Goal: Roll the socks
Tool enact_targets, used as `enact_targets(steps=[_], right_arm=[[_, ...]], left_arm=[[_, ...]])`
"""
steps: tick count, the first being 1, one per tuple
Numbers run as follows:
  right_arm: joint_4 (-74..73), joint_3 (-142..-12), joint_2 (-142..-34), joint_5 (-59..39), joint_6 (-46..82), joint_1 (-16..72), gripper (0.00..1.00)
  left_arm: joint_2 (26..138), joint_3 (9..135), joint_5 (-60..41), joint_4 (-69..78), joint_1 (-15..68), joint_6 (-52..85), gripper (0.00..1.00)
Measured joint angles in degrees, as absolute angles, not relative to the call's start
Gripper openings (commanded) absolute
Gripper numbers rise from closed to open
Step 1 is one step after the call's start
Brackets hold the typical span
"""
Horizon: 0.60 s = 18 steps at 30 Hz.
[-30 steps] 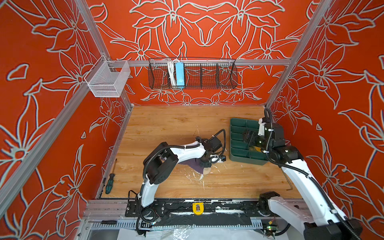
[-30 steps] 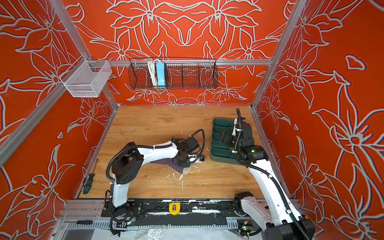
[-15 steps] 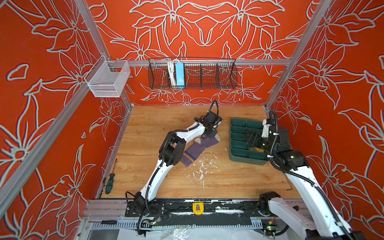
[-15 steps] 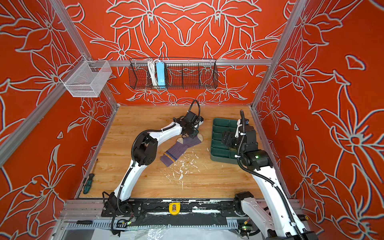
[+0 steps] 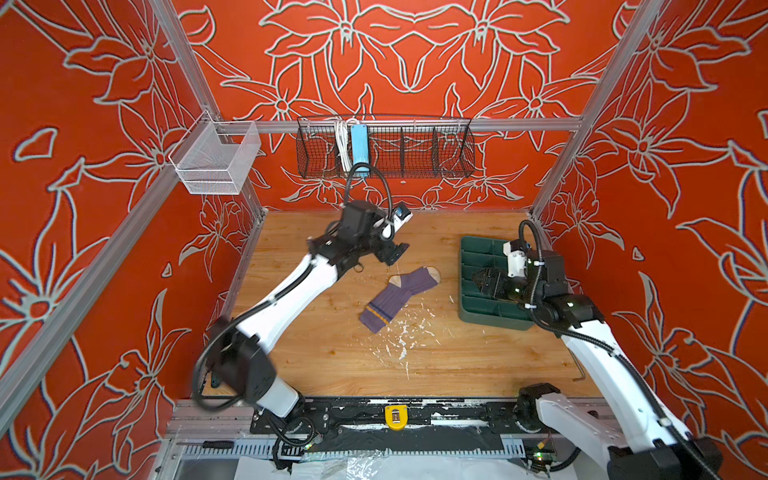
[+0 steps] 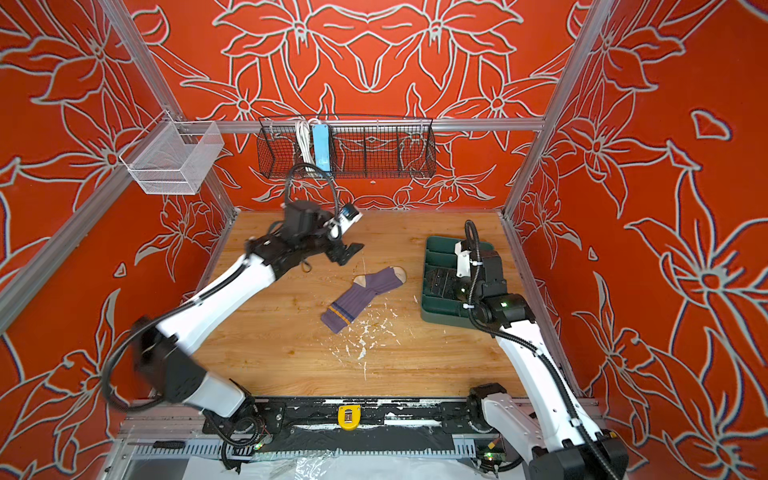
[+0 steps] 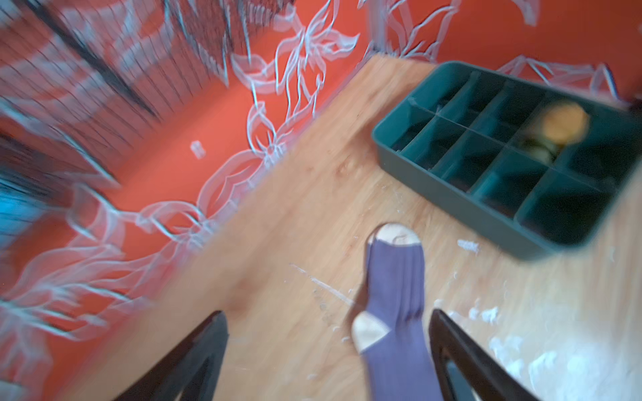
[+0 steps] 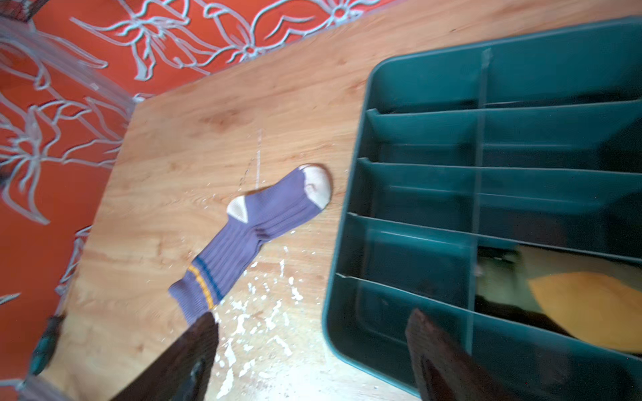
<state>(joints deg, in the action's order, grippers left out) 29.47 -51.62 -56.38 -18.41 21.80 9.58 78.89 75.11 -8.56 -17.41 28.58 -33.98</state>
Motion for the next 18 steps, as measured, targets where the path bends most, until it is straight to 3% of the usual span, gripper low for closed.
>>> enact_targets(steps=[3, 11, 18], right_arm=[[27.77, -51.64, -60.51, -20.45, 21.85, 12.10, 0.87], [20.38, -56.62, -80.18, -20.51, 28.64, 23.18, 0.90], [11.07, -69.10, -100.75, -20.75, 36.21, 27.62, 0.90]], left_arm=[[69.08, 64.75, -4.67, -16.99, 28.84, -43.62, 0.90], [70.06, 44.88, -0.62, -22.17, 28.51, -53.67, 0.87], [80.44, 46.06, 3.92, -16.38, 28.49, -48.90, 0.86]])
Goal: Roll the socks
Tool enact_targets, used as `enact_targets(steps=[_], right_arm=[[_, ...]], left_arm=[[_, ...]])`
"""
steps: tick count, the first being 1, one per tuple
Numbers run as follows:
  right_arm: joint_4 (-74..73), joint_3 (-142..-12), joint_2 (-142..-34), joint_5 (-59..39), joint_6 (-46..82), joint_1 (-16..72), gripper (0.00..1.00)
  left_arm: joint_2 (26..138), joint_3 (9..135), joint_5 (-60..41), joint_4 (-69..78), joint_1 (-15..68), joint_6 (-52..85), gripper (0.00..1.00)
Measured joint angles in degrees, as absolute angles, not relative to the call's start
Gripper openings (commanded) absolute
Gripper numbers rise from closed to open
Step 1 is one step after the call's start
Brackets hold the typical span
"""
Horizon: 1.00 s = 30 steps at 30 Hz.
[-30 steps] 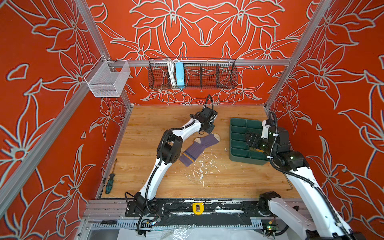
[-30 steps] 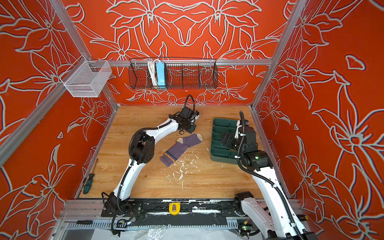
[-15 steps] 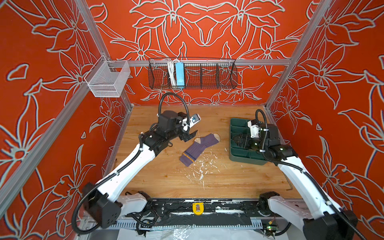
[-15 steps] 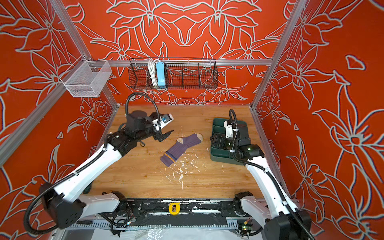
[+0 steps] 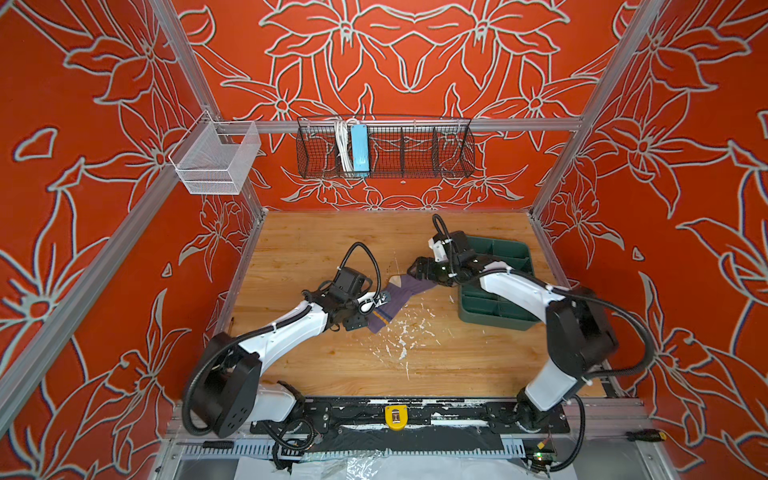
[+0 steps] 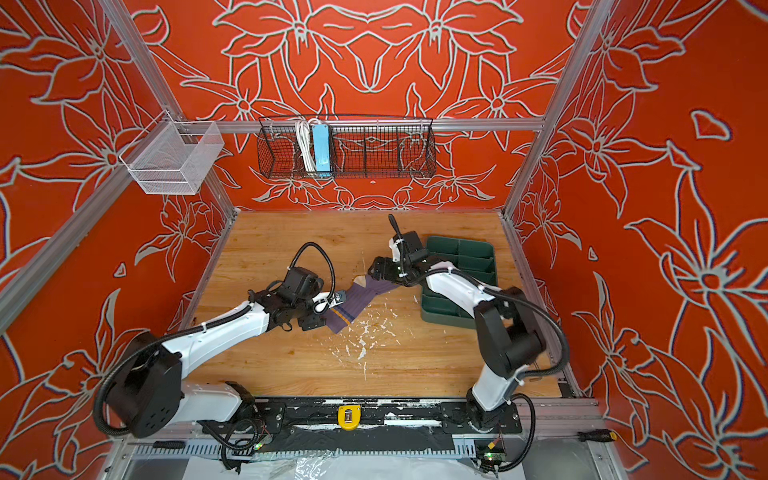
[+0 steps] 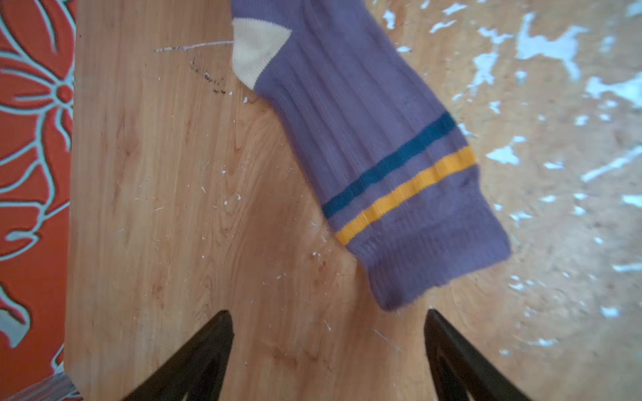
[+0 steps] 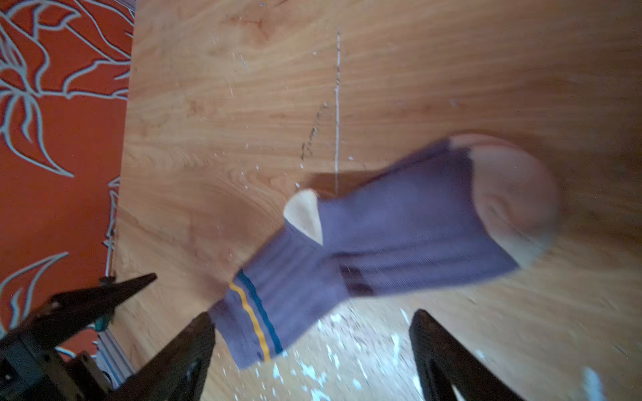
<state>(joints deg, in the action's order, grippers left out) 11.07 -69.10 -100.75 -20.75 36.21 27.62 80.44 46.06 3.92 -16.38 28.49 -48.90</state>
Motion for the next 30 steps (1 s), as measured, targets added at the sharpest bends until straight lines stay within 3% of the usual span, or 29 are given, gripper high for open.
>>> enact_targets(steps=[14, 19, 30], right_arm=[[7.92, -71.85, -111.85, -16.53, 39.51, 28.25, 0.90], [8.29, -76.31, -115.24, -15.49, 38.35, 28.25, 0.89], [8.40, -88.55, -124.55, -18.57, 35.07, 28.25, 0.87]], left_arm=[[92.20, 51.75, 4.01, -11.53, 29.41, -39.55, 0.86], [95.77, 52.99, 8.40, -13.23, 32.67, -38.11, 0.86], [92.40, 53.23, 10.04, -18.85, 43.99, -29.28, 0.87]])
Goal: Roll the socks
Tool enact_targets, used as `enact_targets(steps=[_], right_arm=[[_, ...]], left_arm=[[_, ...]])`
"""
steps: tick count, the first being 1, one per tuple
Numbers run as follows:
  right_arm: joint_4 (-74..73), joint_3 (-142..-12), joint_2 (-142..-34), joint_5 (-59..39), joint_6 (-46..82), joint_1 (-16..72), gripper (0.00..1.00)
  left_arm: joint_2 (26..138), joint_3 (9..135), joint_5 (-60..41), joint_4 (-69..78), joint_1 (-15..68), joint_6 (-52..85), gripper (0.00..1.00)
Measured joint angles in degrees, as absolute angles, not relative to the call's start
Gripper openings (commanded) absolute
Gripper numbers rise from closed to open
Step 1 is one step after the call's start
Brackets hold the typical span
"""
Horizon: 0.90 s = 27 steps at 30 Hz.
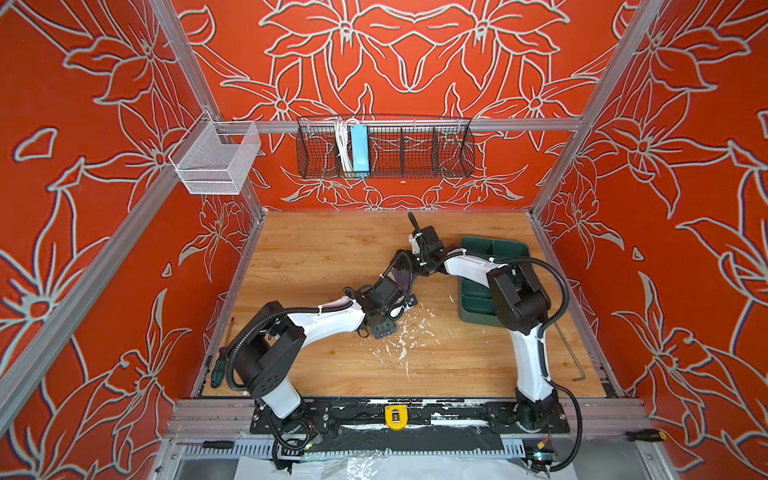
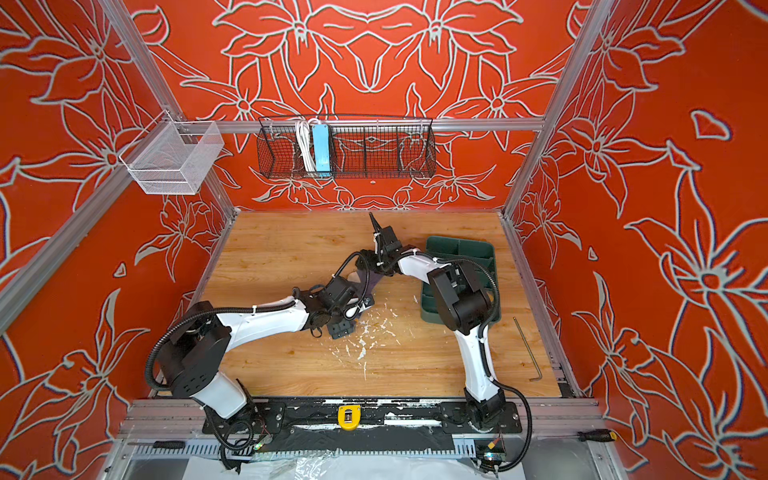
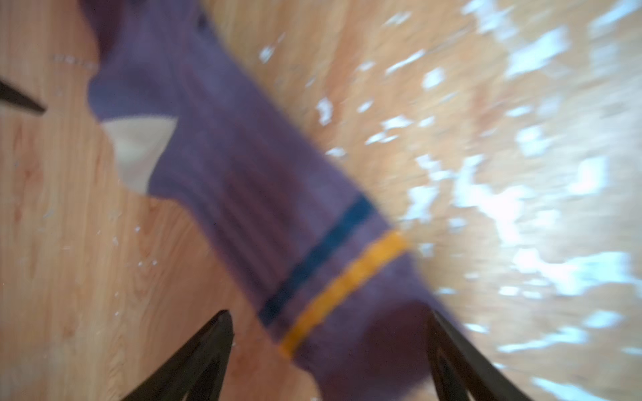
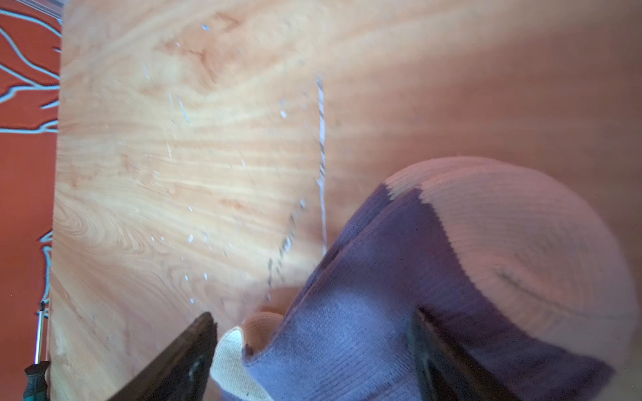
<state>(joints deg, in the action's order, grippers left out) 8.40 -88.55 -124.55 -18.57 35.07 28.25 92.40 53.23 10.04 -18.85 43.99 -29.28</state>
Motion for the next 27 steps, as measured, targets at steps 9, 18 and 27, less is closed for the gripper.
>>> enact_targets(steps=[9, 18, 27], right_arm=[[13.41, -90.32, -123.39, -24.47, 29.23, 28.08, 0.89], [18.39, -81.34, -97.06, -19.14, 16.45, 28.10, 0.84], [14.15, -53.78, -79.07, -5.91, -4.54, 39.07, 0.74]], left_arm=[[81.62, 52.84, 6.22, -12.05, 45.32, -20.27, 0.96], [53.54, 50.65, 2.33, -1.19, 30.72, -17.30, 0.98], [44.18, 47.59, 0.97, -4.05, 25.47, -20.78, 0.87]])
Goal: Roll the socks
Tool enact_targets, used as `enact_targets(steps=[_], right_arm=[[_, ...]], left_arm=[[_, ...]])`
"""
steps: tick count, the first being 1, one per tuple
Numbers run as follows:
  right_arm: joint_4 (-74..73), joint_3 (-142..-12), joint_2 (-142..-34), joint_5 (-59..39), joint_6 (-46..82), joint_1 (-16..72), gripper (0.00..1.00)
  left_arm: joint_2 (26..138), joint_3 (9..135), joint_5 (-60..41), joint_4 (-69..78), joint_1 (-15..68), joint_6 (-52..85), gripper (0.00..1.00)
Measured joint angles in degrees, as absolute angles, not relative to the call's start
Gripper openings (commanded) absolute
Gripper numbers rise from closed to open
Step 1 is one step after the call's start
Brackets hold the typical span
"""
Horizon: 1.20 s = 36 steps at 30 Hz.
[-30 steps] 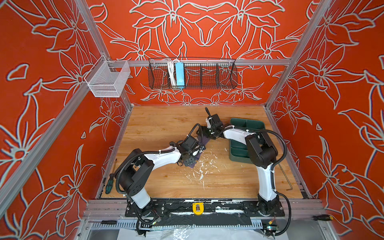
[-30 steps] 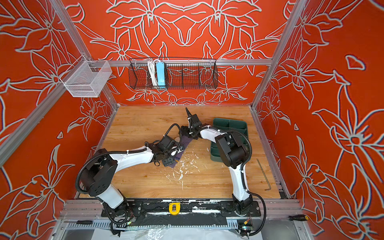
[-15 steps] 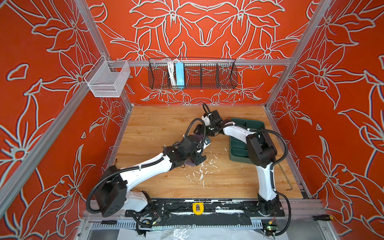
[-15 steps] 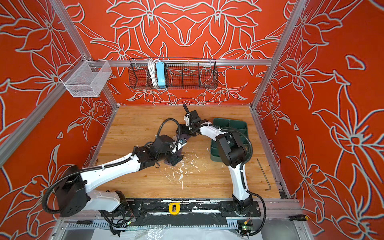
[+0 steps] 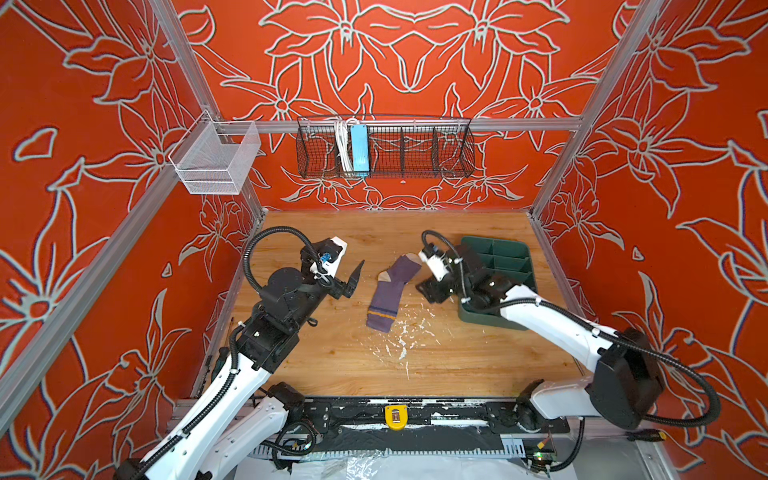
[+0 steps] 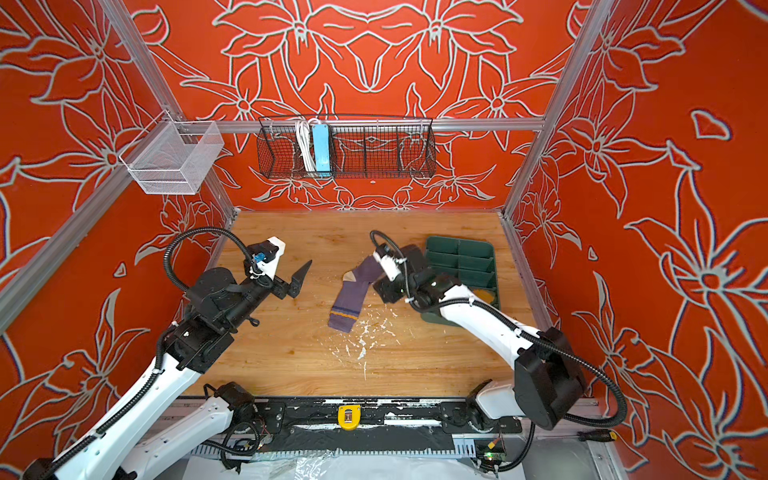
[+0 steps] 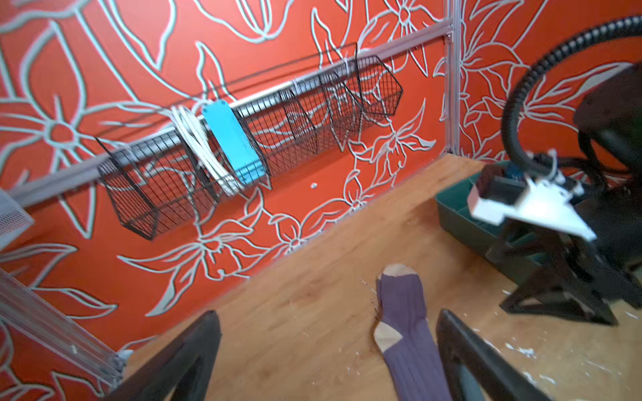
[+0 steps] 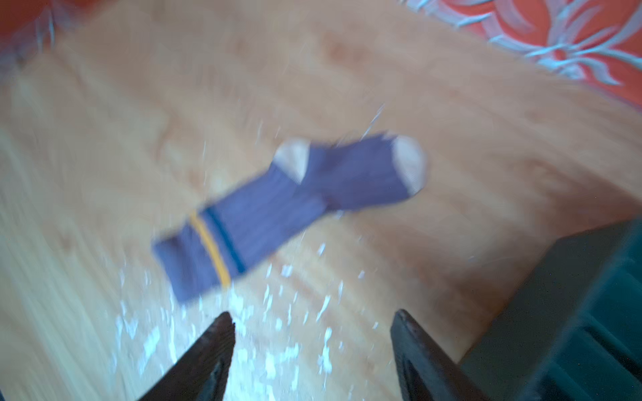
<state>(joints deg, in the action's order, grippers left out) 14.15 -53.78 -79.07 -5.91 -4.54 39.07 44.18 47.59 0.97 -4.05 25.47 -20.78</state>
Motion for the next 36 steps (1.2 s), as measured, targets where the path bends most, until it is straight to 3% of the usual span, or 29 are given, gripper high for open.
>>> enact_targets(steps=[7, 16, 22, 26, 30, 33, 36], right_arm=[[4.14, -51.75, -90.08, -1.72, -10.94, 52.53, 0.76], [-11.70, -57.25, -107.35, -1.04, -11.51, 56.99, 0.73], [-13.85, -56.38, -108.66, 3.14, -10.50, 56.97, 0.44], [-14.90, -52.01, -106.19, 3.88, -10.00, 56.93, 0.39], [-14.55, -45.74, -100.57, 3.75, -9.45, 56.88, 0.40], [-13.61, -41.32, -95.35, 2.96, -9.28, 56.88, 0.57], [-11.86, -38.00, -88.90, 2.13, -9.10, 56.77, 0.62]], left_arm=[[39.44, 44.58, -1.58, -11.44, 25.45, -23.88, 0.89], [33.21, 43.42, -4.69, -17.30, 25.45, -25.71, 0.93], [33.58, 43.75, -5.74, -21.04, 25.45, -25.67, 0.95], [34.50, 43.79, -8.12, -21.10, 25.45, -27.62, 0.99], [38.15, 44.69, -11.25, -22.04, 25.45, -32.10, 1.00], [41.39, 46.09, -12.93, -22.74, 25.45, -35.51, 1.00], [44.56, 47.42, -14.50, -24.36, 25.50, -39.86, 1.00]])
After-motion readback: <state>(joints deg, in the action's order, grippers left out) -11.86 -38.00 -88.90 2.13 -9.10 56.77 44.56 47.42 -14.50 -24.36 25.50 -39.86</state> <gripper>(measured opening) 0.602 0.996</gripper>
